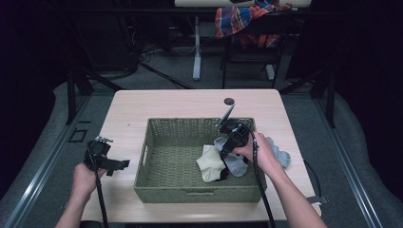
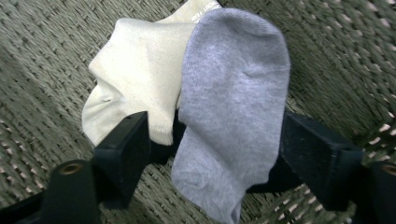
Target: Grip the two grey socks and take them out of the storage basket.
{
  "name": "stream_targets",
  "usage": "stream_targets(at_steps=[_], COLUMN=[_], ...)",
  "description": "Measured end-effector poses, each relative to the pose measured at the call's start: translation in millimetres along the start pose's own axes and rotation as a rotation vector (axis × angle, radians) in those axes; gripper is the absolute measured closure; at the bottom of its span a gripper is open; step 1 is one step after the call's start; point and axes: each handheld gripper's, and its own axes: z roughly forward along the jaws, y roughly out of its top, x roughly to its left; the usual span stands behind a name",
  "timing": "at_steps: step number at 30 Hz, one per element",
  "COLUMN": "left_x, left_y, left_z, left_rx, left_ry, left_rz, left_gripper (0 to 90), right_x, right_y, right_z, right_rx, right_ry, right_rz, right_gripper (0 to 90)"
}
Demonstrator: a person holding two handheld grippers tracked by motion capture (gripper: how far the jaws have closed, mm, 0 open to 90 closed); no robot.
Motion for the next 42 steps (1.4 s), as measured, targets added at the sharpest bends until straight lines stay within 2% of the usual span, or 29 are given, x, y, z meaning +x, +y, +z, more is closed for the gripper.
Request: stream_targets(at_steps=[4, 6, 10, 15, 16, 18, 21, 25, 26, 28, 29, 42], left_x=[0.3, 0.6, 0.3, 0.3, 0.4, 0.5, 0.3, -0.2, -0.2, -0.1, 0.1, -0.3], left_y=[-0.1, 0.0, 0.0, -0.1, -0.2, -0.1, -0.2, 0.0, 0.0, -0.1, -0.1, -0.1], left_z=[0.0, -0.2, 0.3, -0.1, -0.2, -0.6, -0.3, -0.3, -0.3, -0.2, -0.1, -0.3], left_rx=[0.0, 0.004, 0.002, 0.002, 0.002, 0.004, 0.002, 0.001, 0.001, 0.001, 0.002, 0.001], left_ry=[-0.001, -0.003, 0.0, 0.002, 0.001, -0.001, 0.002, 0.002, 0.002, 0.001, 0.002, 0.006], left_rz=[0.0, -0.001, 0.0, 0.001, 0.002, 0.002, 0.002, 0.002, 0.003, 0.002, 0.002, 0.004], left_gripper=[0.2, 0.2, 0.2, 0.2, 0.2, 0.2, 0.2, 0.2, 0.2, 0.2, 0.2, 0.2], right_x=[0.9, 1.4, 2.2, 3.4, 3.5, 2.4, 1.4, 4.2, 4.9, 6.7, 6.6, 4.5], right_y=[3.3, 5.6, 6.9, 7.2, 6.4, 5.9, 4.1, 1.9, 2.0, 1.2, 0.6, -6.7], right_z=[10.7, 18.9, 26.5, 32.1, 32.0, 29.2, 21.7, 7.7, 2.4, -4.6, -8.0, -53.2], right_rx=[0.036, 0.078, 0.095, 0.139, 0.129, 0.138, 0.129, 0.083, 0.087, 0.068, 0.052, -0.045], right_ry=[0.001, -0.007, -0.011, -0.037, -0.034, -0.03, -0.028, -0.016, -0.022, -0.023, -0.025, -0.022], right_rz=[-0.003, -0.01, -0.014, -0.026, -0.018, -0.019, -0.018, -0.01, -0.022, -0.019, -0.033, 0.004], right_gripper=[38.3, 44.0, 48.3, 74.0, 79.3, 84.0, 85.0, 85.2, 85.2, 85.2, 85.2, 85.2])
